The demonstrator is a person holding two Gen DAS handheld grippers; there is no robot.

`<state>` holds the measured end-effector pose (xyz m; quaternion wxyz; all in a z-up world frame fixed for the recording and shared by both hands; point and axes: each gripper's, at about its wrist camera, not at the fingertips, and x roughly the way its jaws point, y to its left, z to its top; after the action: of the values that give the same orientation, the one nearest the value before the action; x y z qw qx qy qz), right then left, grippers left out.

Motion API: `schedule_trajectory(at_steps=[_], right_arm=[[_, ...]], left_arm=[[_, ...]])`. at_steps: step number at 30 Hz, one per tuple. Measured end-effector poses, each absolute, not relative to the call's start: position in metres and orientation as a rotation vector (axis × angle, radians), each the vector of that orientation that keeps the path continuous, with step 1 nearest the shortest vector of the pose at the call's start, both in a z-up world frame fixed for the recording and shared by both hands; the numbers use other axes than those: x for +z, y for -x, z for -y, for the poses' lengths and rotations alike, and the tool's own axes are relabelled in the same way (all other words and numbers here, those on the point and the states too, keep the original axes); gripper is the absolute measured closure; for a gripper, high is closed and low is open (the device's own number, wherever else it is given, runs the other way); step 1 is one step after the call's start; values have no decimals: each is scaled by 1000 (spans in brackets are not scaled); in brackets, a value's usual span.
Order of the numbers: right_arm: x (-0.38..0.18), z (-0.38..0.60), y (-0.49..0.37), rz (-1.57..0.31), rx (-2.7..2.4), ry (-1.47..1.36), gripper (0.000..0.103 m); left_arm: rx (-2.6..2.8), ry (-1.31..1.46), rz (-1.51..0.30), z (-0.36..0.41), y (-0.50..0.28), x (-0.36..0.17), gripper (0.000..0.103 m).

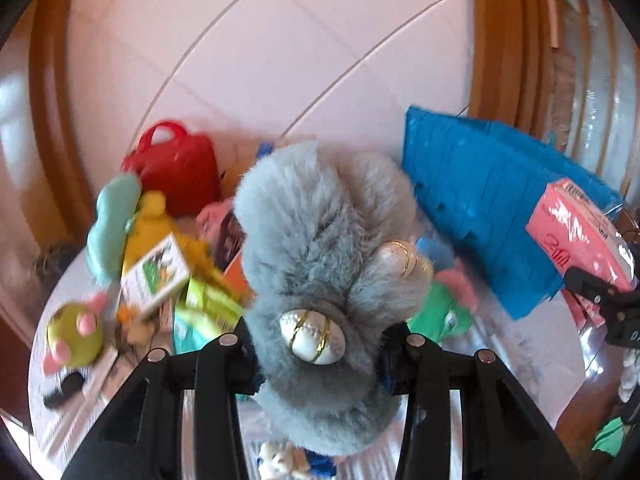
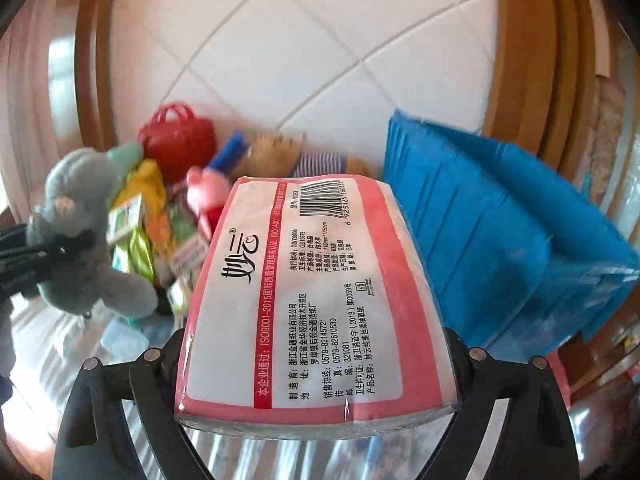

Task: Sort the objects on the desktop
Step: 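Lift and carry the grey plush with the left while the right carries the tissue pack to the crate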

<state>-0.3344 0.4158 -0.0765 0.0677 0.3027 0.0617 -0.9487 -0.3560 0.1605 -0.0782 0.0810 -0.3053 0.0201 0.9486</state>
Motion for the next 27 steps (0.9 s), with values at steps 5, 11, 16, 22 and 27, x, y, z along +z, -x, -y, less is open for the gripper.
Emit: schedule_trajectory(at_steps=[5,11,16,22,27], right_arm=[[-28,-446,337,-182,-2902,-760,11],[20,-523,361,-206,-2958,-602,11],[49,-612,394,-270,-3034,-565,11],[47,-712,450,-289,-3058,-711,11],[18,-762,496,-230,-3017,-862,11]], left_arm=[[2849,791,-97,-208,376,-41,62],[2797,737,-118,-305,420,-6,62],[2732,728,-122,-398,463,23,62],[2652,741,-136,-508,515,54,62],[2571,913,-173,-592,567,44,62]])
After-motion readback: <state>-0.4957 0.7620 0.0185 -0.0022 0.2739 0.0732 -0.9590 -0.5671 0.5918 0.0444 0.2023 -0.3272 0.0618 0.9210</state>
